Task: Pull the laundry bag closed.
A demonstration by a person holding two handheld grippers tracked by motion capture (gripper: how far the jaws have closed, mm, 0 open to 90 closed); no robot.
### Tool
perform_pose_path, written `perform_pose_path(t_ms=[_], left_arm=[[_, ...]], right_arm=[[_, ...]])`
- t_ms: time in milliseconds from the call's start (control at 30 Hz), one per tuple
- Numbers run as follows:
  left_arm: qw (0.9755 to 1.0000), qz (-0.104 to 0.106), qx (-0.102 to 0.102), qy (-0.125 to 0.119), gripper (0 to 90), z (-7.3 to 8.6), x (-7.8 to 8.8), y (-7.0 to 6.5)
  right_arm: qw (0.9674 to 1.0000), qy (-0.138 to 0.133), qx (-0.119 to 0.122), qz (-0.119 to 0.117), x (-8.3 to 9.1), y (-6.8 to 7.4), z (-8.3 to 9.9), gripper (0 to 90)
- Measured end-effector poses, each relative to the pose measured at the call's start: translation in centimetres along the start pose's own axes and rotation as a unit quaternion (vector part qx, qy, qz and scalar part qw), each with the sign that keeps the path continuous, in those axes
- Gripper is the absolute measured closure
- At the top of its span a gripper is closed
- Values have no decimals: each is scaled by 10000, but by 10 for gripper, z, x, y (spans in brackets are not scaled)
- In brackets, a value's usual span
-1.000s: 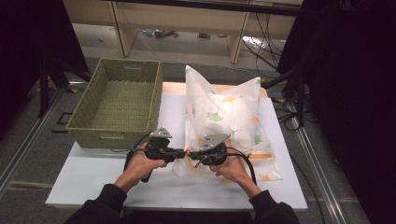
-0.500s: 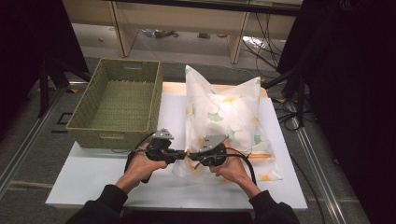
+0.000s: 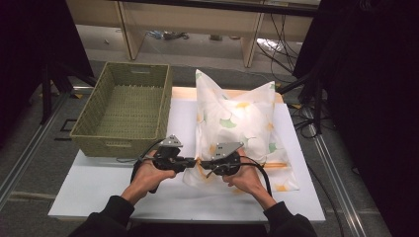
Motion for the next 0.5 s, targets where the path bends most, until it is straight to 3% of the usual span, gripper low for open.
perform_pose_path(t_ms=[167,267,500], left_arm=[[10000,-6,-92,-31,865,-1,0,0],[10000,29,-15,-21,863,0,0,0],[10000,48,-39,-42,864,-1,0,-1]], right_arm=[[10000,80,9,13,-1,0,2,900],[10000,50,-22,-43,0,0,0,900],[9993,-269,-249,-118,-2,1,-3,900]])
Point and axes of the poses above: each handheld gripper's, and its own axes: x roughly backward along the jaws, z roughly out of its underside, y roughly to its left, the point moved 7 cm from there along -x, roughly forward along the jaws, and after that the axes turned 12 degrees about -y, right-handed, at the moved point
